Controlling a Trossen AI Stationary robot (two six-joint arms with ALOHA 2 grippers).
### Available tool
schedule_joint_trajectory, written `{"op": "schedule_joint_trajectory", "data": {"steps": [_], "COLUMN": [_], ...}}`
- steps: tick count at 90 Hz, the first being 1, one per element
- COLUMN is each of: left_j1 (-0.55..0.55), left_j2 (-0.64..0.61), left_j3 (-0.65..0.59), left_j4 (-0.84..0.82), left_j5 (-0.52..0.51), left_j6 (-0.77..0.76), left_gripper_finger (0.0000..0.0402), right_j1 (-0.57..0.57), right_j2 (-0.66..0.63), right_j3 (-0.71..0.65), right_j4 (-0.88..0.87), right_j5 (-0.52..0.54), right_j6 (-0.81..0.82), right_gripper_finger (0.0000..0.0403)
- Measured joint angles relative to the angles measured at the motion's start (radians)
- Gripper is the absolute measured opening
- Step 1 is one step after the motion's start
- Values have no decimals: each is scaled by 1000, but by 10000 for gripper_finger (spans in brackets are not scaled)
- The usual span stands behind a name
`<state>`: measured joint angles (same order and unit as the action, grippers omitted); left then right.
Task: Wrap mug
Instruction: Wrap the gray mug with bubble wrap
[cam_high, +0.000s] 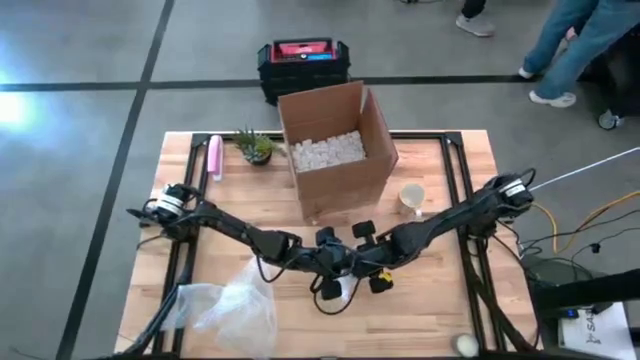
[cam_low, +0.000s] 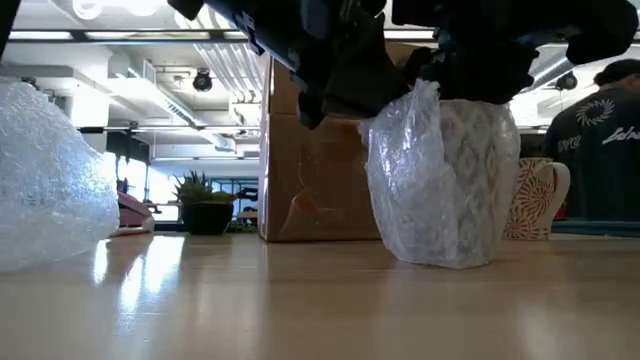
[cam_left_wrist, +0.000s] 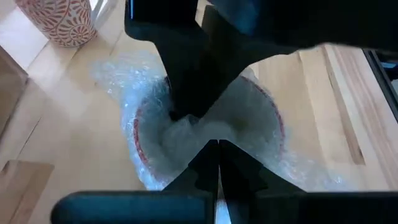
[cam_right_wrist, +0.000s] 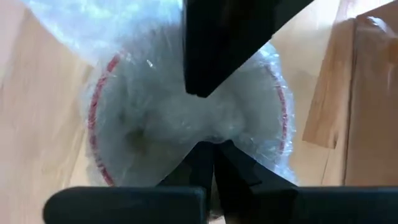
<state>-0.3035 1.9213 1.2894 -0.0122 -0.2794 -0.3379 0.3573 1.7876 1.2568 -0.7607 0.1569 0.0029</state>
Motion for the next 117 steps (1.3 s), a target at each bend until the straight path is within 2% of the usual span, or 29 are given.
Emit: {"op": "schedule_joint_trajectory", "data": {"steps": [24, 66, 75, 83, 117], "left_j1": [0, 3, 3, 3, 2], "left_j2": [0, 0, 0, 0, 0], "left_j3": [1, 7, 7, 6, 5], "left_j4": [-7, -4, -4, -3, -3], "left_j5": [9, 17, 14, 12, 10], "left_j6": [1, -12, -13, -13, -12], "left_gripper_finger": [0, 0, 0, 0, 0], "right_j1": [0, -1, -6, -13, 7], "right_j2": [-19, -263, -299, -295, -154], "right_j3": [-4, -8, -18, -39, -70], "right_j4": [9, -39, -74, -76, 63], "right_j5": [5, 28, 73, 102, 87], "right_j6": [3, 71, 93, 109, 90], "right_gripper_finger": [0, 0, 0, 0, 0]}}
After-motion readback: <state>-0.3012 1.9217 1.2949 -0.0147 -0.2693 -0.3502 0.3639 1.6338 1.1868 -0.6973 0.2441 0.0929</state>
